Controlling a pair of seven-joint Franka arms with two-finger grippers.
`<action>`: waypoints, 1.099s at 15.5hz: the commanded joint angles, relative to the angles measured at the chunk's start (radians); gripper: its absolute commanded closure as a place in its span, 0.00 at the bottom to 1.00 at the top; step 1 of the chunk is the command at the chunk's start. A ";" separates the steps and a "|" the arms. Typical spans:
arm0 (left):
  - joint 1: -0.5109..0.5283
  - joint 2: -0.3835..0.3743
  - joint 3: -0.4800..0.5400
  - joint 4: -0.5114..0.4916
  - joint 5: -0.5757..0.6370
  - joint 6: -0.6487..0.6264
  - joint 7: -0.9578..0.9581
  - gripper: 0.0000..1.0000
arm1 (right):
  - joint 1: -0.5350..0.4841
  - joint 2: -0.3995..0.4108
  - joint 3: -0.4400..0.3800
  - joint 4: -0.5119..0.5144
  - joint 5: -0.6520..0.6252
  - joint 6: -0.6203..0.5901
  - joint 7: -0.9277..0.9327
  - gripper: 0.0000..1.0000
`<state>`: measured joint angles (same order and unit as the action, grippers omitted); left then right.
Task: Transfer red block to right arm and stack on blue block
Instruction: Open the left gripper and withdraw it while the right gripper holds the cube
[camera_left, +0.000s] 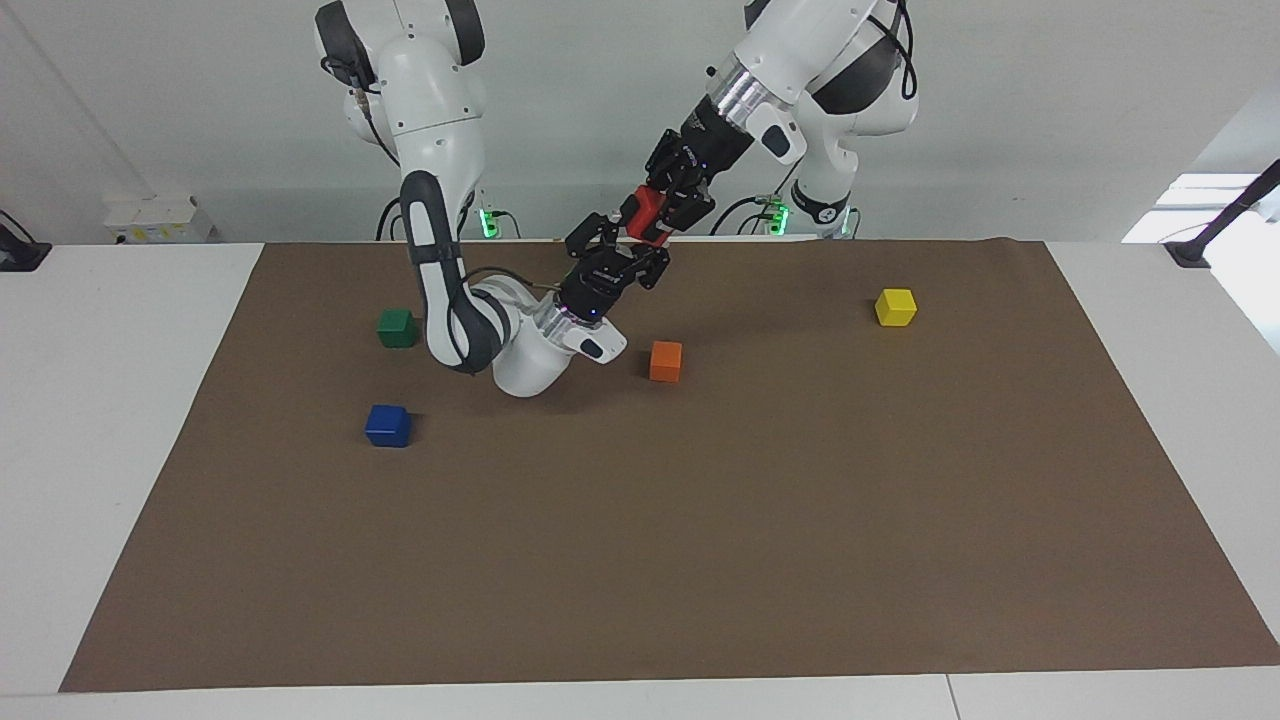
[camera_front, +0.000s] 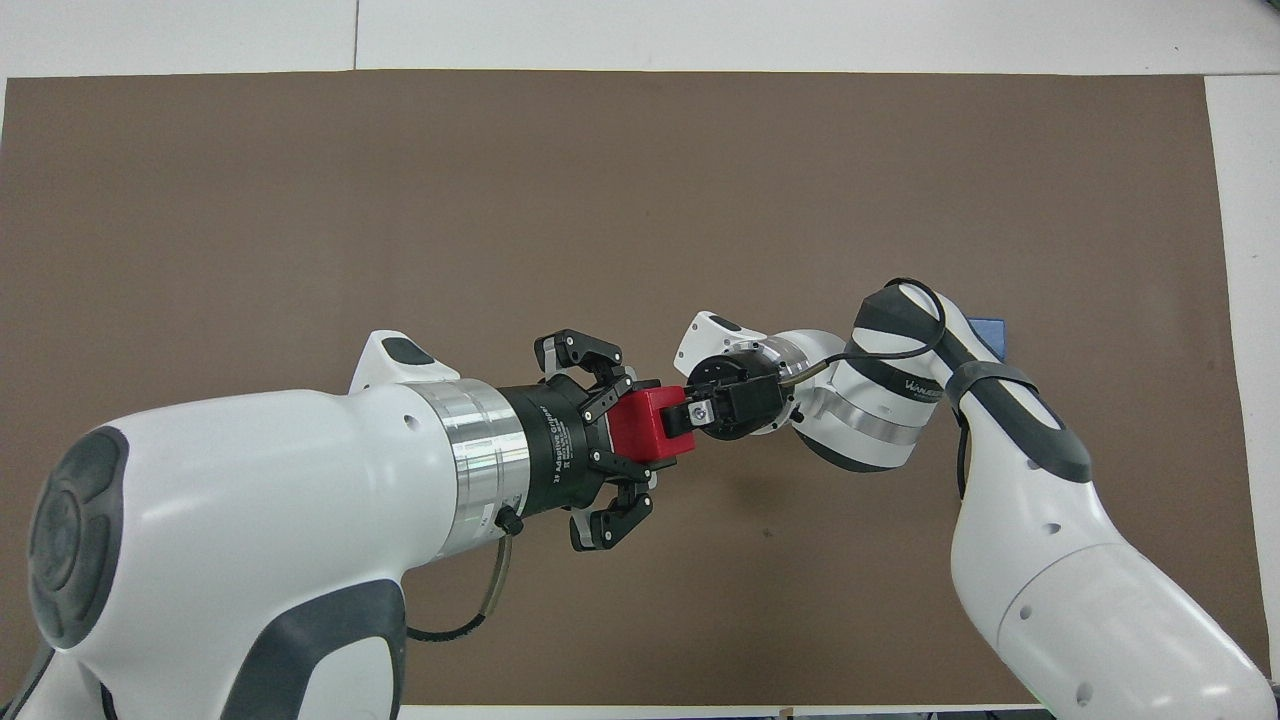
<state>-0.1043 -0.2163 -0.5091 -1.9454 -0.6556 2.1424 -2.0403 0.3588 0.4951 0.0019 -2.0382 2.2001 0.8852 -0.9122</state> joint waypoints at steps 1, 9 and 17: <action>-0.005 -0.029 0.004 -0.032 -0.029 0.019 -0.020 1.00 | -0.003 0.010 0.006 0.015 0.004 0.028 -0.031 1.00; 0.011 -0.023 0.024 -0.010 -0.013 0.007 -0.006 0.00 | -0.014 0.006 0.006 0.016 0.003 0.014 -0.031 1.00; 0.028 0.063 0.300 0.161 0.140 -0.067 0.237 0.00 | -0.052 -0.012 -0.003 0.029 -0.016 0.052 0.041 1.00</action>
<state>-0.0827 -0.2005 -0.2679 -1.8603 -0.5416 2.1220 -1.8912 0.3426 0.4958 -0.0020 -2.0105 2.2133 0.9303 -0.9106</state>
